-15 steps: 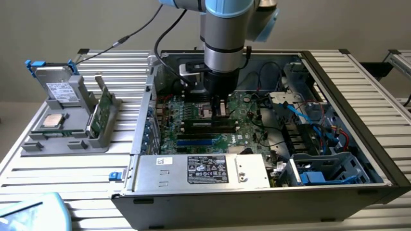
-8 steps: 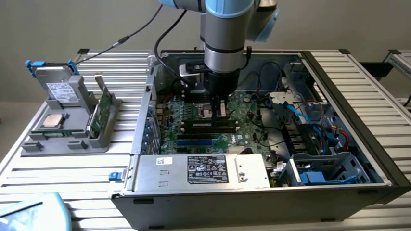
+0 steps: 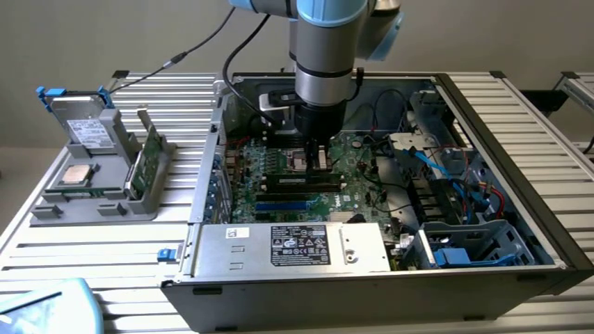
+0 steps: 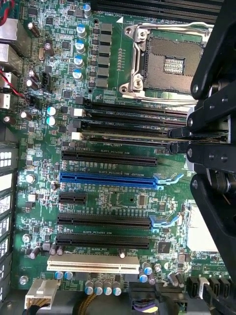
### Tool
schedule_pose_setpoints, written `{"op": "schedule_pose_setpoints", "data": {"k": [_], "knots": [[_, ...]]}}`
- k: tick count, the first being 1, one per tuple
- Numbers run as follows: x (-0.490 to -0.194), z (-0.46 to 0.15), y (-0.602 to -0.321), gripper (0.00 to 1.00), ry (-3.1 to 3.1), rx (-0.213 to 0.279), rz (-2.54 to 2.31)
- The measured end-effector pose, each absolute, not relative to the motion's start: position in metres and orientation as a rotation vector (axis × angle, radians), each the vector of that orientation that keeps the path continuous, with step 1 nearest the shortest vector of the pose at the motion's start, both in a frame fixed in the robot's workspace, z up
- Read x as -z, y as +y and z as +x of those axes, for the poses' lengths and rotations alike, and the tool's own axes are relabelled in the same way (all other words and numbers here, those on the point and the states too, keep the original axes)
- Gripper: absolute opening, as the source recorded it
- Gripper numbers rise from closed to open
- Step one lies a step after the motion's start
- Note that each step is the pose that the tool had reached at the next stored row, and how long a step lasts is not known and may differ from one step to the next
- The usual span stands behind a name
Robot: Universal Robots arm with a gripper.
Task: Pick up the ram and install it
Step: 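Insert the ram into the slot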
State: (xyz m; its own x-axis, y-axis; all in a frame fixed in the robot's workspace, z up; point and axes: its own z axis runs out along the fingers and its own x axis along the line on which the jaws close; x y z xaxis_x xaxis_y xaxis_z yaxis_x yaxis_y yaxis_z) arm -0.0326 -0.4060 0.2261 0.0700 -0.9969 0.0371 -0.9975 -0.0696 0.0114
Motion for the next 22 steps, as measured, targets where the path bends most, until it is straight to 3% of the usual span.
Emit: {"op": "schedule_pose_setpoints", "data": {"k": [22], "knots": [[-0.2226,-0.0339,-0.4064,0.14,-2.12,-0.033,2.274]]}}
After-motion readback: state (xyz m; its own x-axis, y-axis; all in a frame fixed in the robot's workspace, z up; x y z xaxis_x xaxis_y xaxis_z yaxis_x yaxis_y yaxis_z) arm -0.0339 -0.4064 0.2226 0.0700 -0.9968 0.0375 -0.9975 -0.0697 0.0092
